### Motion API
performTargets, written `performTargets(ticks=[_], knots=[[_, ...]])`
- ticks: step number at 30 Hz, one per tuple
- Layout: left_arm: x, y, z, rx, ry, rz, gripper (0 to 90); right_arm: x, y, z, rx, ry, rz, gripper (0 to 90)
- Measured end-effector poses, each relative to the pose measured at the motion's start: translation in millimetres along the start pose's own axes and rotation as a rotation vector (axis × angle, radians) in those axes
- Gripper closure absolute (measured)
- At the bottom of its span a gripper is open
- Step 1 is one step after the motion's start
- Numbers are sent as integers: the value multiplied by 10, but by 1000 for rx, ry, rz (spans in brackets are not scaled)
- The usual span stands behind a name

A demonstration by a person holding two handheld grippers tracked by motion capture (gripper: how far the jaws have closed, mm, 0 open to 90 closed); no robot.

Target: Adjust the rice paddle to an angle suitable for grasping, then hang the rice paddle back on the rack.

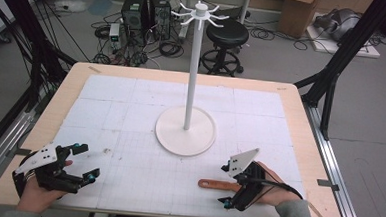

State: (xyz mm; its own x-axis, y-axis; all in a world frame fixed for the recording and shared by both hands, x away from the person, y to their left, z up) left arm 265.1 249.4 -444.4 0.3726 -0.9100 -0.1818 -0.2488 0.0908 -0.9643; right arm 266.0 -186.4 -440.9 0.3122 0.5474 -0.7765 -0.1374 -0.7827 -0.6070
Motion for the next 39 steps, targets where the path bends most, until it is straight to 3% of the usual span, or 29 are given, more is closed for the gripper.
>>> performTargets(ticks=[5,11,14,20,25,32,39], knots=[[-5,11,-8,1,-2,8,19,68,42,4,-7,-23,49,50],[-27,35,-17,-6,-8,17,19,149,90,-13,-45,-13,123,68],[-44,41,-28,-5,-12,17,19,189,89,-9,-69,-25,157,124],[-100,58,-30,-7,-23,16,19,235,84,-27,-82,-33,176,164],[-141,62,-46,-13,-33,8,19,287,119,-37,-97,-47,215,243],[-179,85,-52,-17,-43,13,19,293,146,-96,-117,-23,243,388],[-214,95,-59,-18,-50,13,19,289,110,-80,-164,8,332,486]])
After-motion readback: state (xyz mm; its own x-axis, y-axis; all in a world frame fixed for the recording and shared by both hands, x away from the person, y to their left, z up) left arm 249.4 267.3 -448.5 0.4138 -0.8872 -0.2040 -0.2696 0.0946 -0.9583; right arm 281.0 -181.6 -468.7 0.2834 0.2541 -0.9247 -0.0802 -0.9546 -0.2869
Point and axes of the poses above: each handheld gripper's, and its own axes: x roughly forward along the jaws, y roughly out of its underside, z roughly to its left, the point moved 6 cm from there along x, roughly forward along the jaws, and after that the axes turned 15 degrees about y, right-handed, at the moved point
